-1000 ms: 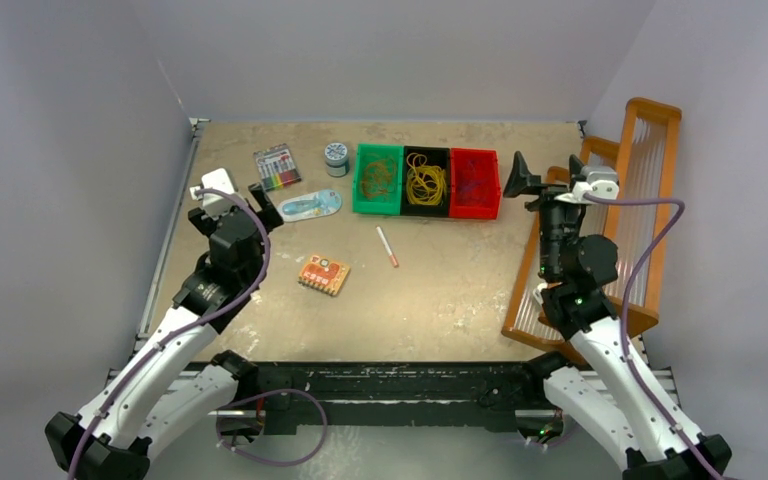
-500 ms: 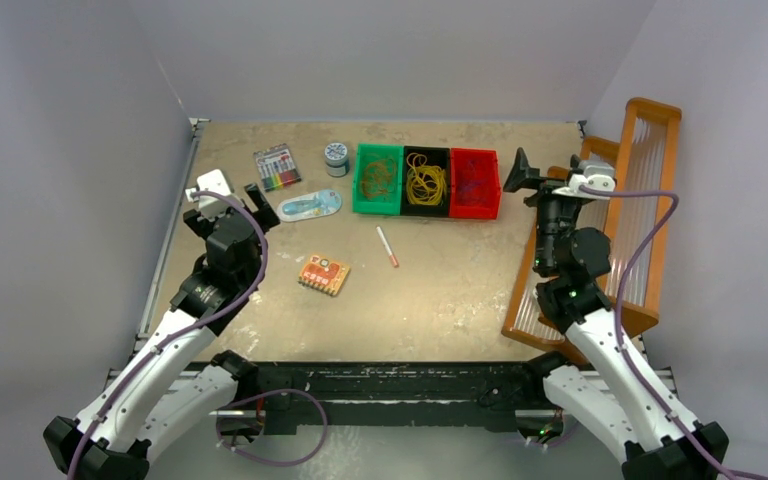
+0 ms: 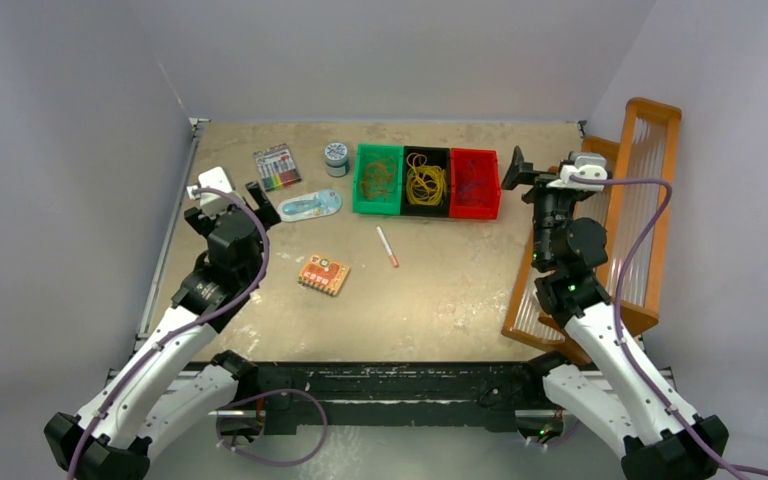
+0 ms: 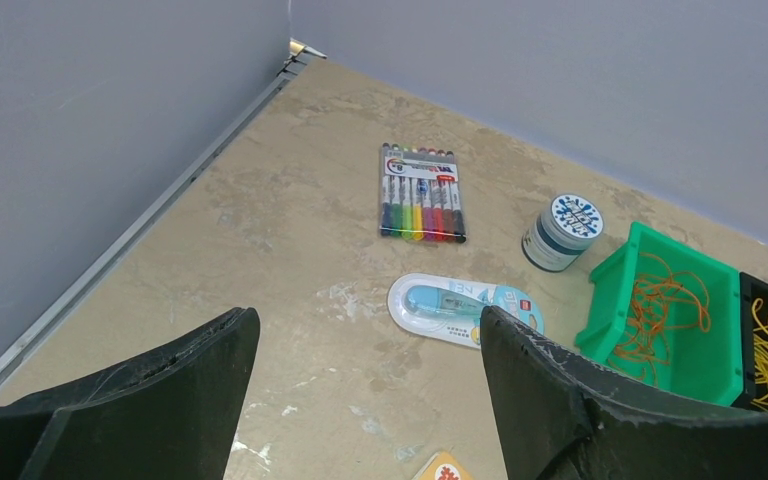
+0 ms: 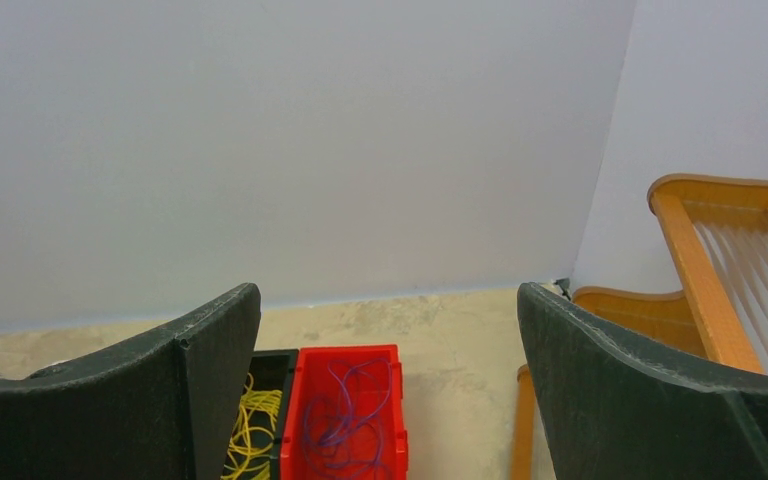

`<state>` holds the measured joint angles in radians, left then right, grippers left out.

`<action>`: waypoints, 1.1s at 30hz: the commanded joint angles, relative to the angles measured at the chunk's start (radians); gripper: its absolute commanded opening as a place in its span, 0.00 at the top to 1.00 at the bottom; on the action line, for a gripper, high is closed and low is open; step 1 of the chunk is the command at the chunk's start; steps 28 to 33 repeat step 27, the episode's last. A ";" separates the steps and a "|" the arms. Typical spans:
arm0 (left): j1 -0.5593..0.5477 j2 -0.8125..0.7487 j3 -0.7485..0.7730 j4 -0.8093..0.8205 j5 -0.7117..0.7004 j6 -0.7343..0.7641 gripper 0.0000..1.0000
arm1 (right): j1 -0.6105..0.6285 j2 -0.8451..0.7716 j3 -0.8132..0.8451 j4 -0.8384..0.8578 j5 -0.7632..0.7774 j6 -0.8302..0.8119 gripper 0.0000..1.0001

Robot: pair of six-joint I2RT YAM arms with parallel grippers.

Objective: Untangle the cables

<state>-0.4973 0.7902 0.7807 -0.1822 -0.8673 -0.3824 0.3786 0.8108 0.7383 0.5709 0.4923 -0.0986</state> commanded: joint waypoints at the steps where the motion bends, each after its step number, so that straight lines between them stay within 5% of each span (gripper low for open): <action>1: 0.008 0.003 0.046 0.027 -0.001 -0.014 0.19 | -0.001 -0.011 0.043 0.022 -0.016 -0.055 0.01; 13: 0.008 -0.046 0.014 0.019 -0.127 -0.079 0.19 | -0.001 0.011 0.045 -0.012 -0.417 -0.104 0.01; 33: 0.008 -0.002 0.057 -0.020 -0.143 -0.073 0.17 | -0.001 0.123 0.098 -0.020 -0.339 -0.091 0.01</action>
